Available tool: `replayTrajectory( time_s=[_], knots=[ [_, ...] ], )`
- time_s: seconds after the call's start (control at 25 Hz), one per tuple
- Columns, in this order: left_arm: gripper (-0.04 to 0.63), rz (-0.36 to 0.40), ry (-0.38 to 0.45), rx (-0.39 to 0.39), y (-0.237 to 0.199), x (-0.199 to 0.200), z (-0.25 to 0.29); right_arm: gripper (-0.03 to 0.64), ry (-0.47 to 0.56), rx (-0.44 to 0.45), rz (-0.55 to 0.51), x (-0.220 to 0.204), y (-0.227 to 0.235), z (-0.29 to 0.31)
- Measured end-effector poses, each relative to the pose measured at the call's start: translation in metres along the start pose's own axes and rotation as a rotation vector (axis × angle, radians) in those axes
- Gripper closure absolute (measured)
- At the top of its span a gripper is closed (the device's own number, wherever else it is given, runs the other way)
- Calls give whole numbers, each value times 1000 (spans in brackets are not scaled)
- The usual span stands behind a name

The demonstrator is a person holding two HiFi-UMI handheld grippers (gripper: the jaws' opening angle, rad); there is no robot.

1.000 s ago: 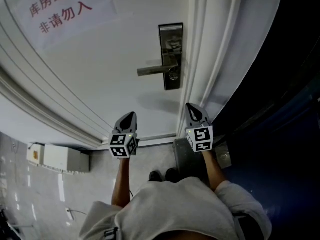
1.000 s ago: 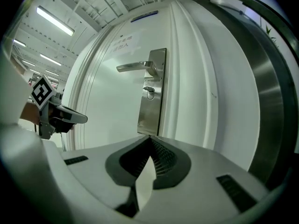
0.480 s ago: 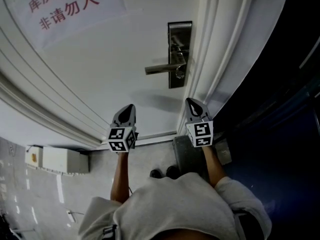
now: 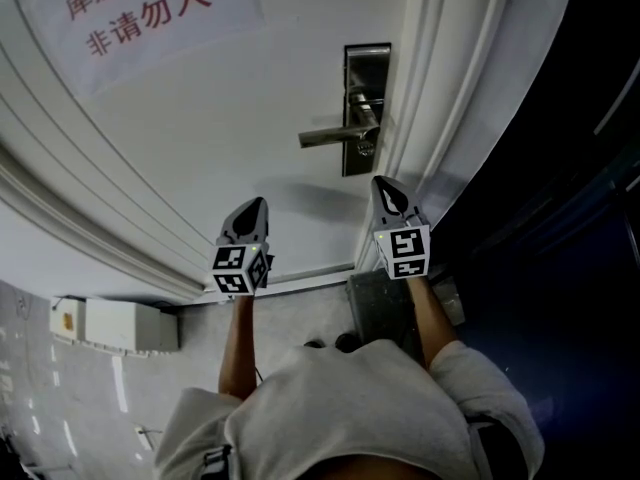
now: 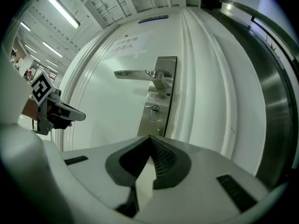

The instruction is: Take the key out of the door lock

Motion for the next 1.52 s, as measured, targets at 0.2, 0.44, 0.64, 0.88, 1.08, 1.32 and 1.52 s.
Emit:
replayTrajectory(
  time_s=[0.2,0.44,0.64,0.88,1.08,1.32,1.52],
  knots=[
    [577,-13,1,-8,-2,-2,0,594,13,5,-48,11,4,7],
    [577,-18,-4,-13,-4,-3,0,594,4,14,-201,21,6,13],
    [577,-26,-15,-17,-3,-8,-2,594,-18,50,-482,35,2,17],
    [577,-38,-16,-23,-2,-11,-4,594,-69,110,-837,36,-6,21],
    [577,-39,-16,-32,0,-12,-4,594,-100,150,-1142,30,-14,22],
    [577,-42,-18,-41,-1,-13,-4,594,-113,170,-1228,30,-13,22],
    [577,-66,-15,-48,0,-14,-1,592,-94,176,-1226,31,-17,21]
  ],
)
Point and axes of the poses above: the fingertips, and each gripper's own axes: z forward along the fingers, y to its right, x out of its top, the point moved 7 cm from there along -z, backward along the fingers, and after that the axes turned 12 degrees about y, right-handed, at the moved point
